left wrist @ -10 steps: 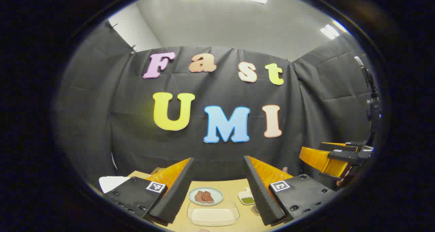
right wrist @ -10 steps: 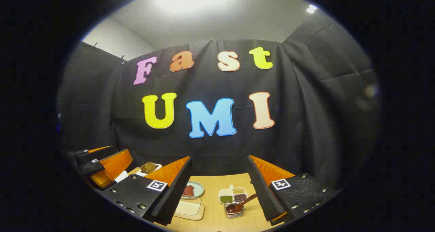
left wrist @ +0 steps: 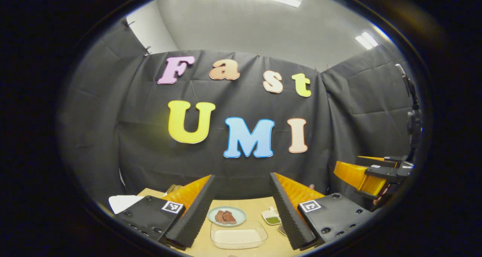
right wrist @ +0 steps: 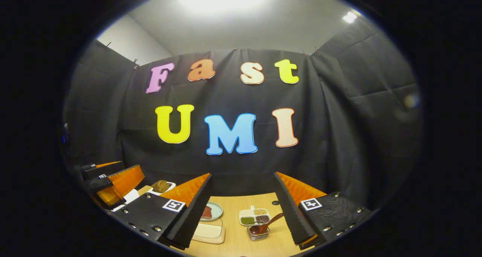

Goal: Close the left gripper, press the button to open the rice cooker; take a wooden spoon from the chopstick holder with the right hand, scoop a spoonful of rice and pour it into the rice cooker, then put the wooden spoon back into the chopstick holder.

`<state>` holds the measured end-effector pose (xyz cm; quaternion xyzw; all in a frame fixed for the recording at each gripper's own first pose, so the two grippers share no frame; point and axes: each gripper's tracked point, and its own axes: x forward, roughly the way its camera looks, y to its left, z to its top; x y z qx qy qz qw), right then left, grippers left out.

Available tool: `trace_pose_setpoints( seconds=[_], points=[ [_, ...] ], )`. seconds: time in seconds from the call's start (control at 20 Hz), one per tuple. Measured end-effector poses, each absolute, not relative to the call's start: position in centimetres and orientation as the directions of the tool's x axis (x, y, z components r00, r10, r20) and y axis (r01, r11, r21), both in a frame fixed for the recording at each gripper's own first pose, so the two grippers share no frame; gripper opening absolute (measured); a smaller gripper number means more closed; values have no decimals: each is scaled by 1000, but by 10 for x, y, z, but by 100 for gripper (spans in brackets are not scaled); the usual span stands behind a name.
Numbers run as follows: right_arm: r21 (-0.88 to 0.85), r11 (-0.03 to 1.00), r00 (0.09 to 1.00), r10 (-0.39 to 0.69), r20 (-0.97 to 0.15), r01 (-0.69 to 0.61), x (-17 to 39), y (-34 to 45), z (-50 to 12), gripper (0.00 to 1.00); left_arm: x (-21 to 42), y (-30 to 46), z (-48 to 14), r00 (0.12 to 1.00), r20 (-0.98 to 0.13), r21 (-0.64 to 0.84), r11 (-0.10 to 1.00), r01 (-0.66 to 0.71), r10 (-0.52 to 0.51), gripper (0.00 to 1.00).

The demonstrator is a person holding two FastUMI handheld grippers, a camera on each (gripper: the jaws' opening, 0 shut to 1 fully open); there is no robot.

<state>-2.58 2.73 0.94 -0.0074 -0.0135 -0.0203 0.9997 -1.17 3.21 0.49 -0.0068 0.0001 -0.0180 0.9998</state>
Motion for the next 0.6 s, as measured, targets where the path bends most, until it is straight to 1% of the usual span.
trace_pose_setpoints(
  seconds=[0.1,0.35,0.6],
  points=[
    [-4,1000,999,-22,24,22,-29,32,9,95,-19,36,11,1000,12,-8,1000,11,-11,96],
    [-14,1000,1000,13,20,-12,-28,36,9,95,-24,34,12,1000,20,-1,1000,-17,17,96],
    [-7,1000,1000,23,15,-23,-23,27,7,95,-22,28,16,999,48,-21,1000,-4,5,96]
  ],
)
